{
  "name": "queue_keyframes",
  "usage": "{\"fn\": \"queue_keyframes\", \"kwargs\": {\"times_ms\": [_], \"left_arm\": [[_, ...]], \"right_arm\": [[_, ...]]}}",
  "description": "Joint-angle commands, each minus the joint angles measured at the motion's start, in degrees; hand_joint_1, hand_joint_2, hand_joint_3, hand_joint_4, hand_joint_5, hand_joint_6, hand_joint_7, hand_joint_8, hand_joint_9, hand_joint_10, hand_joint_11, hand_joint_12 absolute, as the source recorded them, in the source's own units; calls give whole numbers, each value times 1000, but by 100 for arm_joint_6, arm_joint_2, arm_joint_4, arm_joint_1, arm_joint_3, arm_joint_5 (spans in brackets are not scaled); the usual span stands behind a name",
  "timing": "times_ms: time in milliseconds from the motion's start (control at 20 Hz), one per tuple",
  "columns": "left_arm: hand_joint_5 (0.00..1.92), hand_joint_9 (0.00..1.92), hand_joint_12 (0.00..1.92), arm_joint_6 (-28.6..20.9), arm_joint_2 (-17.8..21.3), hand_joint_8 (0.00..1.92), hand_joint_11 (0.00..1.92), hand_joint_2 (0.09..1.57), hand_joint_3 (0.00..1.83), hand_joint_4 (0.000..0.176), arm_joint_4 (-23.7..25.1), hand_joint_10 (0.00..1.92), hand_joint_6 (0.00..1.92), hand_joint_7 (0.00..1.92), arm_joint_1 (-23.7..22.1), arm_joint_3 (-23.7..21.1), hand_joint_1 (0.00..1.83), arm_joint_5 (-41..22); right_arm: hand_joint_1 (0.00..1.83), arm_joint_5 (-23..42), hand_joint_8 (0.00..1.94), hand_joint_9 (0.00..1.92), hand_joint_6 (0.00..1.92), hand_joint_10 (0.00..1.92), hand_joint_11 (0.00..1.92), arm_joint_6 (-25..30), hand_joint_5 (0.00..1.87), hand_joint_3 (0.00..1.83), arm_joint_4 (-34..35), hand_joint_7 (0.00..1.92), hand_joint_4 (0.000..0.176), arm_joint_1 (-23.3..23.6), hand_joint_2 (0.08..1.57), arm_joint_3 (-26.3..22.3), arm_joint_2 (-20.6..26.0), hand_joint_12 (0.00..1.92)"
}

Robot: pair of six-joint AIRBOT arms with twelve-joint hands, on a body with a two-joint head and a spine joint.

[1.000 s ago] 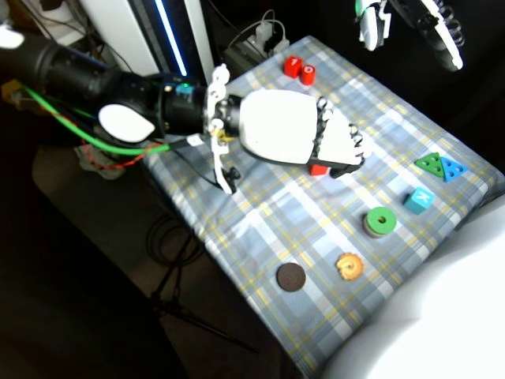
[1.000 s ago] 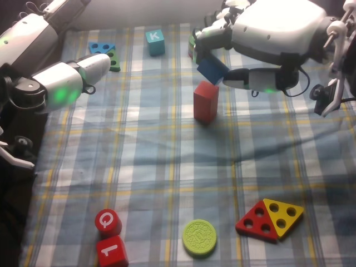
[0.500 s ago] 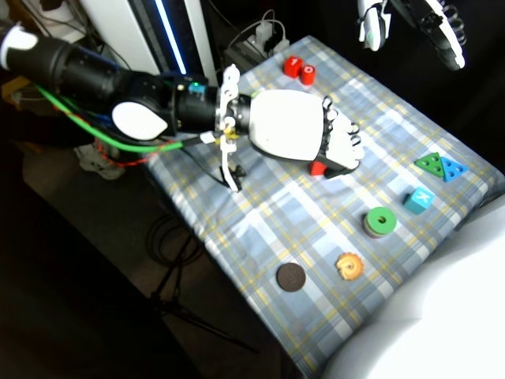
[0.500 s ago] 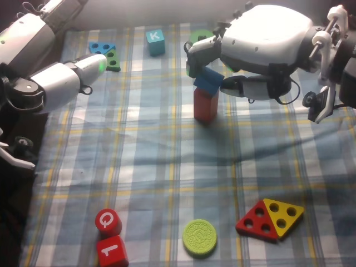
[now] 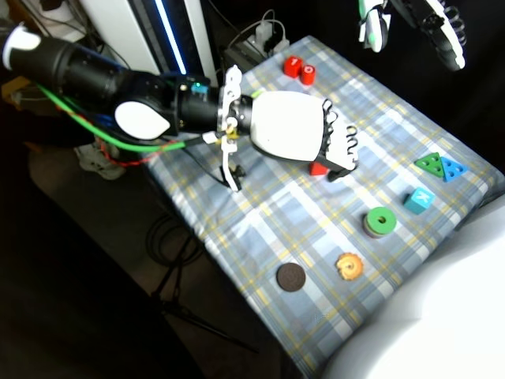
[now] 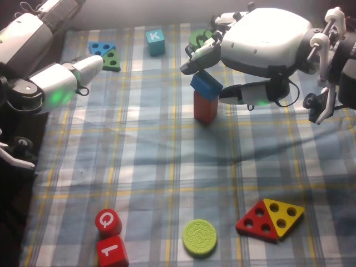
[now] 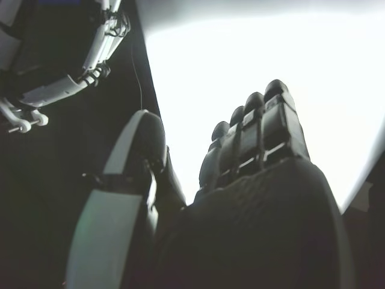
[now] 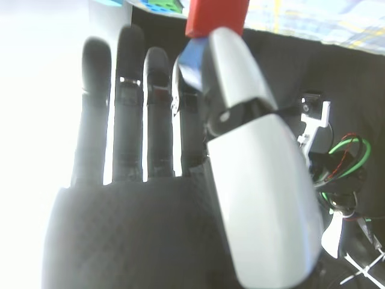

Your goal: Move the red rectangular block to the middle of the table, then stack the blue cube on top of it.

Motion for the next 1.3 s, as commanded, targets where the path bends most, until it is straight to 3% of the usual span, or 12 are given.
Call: {"fn": "queue_keyframes", "kwargs": {"times_ms": [0, 150, 200, 300, 400, 450, 550, 650, 800, 1050, 1150, 1250], "left_arm": [[18, 0, 0, -52, 1, 0, 0, 1445, 0, 12, 125, 0, 4, 0, -35, 21, 1057, -748], [20, 0, 0, -68, 7, 0, 0, 1440, 0, 11, 125, 0, 5, 0, -22, 16, 1062, -756], [20, 0, 0, -72, 13, 0, 0, 1436, 0, 12, 124, 0, 5, 0, -15, 10, 1061, -757], [20, 0, 0, -83, 21, 0, 0, 1427, 0, 19, 116, 0, 4, 0, -1, 2, 1049, -783], [20, 0, 0, -106, 25, 0, 0, 1416, 0, 17, 105, 0, 4, 0, 26, -9, 1058, -801], [7, 0, 0, -131, 36, 0, 0, 1400, 0, 21, 105, 0, 0, 0, 52, -27, 1004, -827], [1, 0, 0, -153, 69, 0, 0, 1401, 0, 23, 109, 0, 0, 0, 101, -67, 960, -920], [0, 0, 0, -193, 115, 0, 0, 1399, 0, 25, 130, 0, 0, 0, 136, -121, 863, -1051], [0, 0, 0, -504, 175, 0, 0, 1410, 0, 13, 206, 0, 0, 0, 237, -135, 832, -1285], [0, 0, 0, -1166, 272, 0, 0, 1462, 16, 6, 348, 0, 0, 0, 422, -153, 595, -1876], [0, 0, 0, -1208, 273, 0, 0, 1503, 24, 0, 391, 0, 0, 0, 443, -159, 476, -2083], [0, 0, 0, -1208, 272, 0, 0, 1509, 18, 14, 424, 0, 0, 0, 445, -214, 305, -2276]], "right_arm": [[1120, 628, 0, 423, 1, 115, 11, 9, 462, 0, 34, 457, 0, 101, 1149, 9, -12, 1228], [1197, 607, 4, 195, 2, 5, 0, 9, 234, 0, -11, 199, 0, 102, 1101, -76, 123, 641], [1169, 610, 0, 56, 0, 0, 0, 9, 75, 0, -40, 60, 15, 103, 1059, -163, 264, 311], [1126, 658, 0, 1, 0, 0, 0, 9, 2, 0, -56, 1, 0, 103, 992, -297, 483, 34], [1110, 799, 0, 0, 0, 0, 0, 10, 0, 0, -55, 0, 15, 103, 950, -555, 827, 0], [819, 942, 0, 0, 0, 0, 0, 10, 0, 0, -33, 0, 156, 103, 984, -709, 1033, 0], [727, 1190, 0, 0, 0, 0, 0, 10, 0, 0, 5, 0, 151, 93, 977, -924, 1324, 0], [588, 1456, 0, 0, 0, 0, 0, 10, 0, 0, 56, 0, 173, -8, 978, -1167, 1786, 0], [539, 2105, 0, 0, 0, 0, 0, 9, 0, 17, 394, 0, 138, -440, 1025, -1429, 2208, 0], [530, 3826, 0, 0, 0, 0, 0, -8, 0, 9, 1454, 0, 141, -1669, 1109, -1811, 2749, 0], [545, 4478, 0, 0, 0, 0, 0, -28, 0, 2, 1794, 0, 110, -2167, 1097, -1906, 2829, 0], [742, 5070, 0, 0, 0, 0, 0, -25, 0, 0, 2066, 0, 129, -2562, 1108, -2017, 2892, 0]]}}
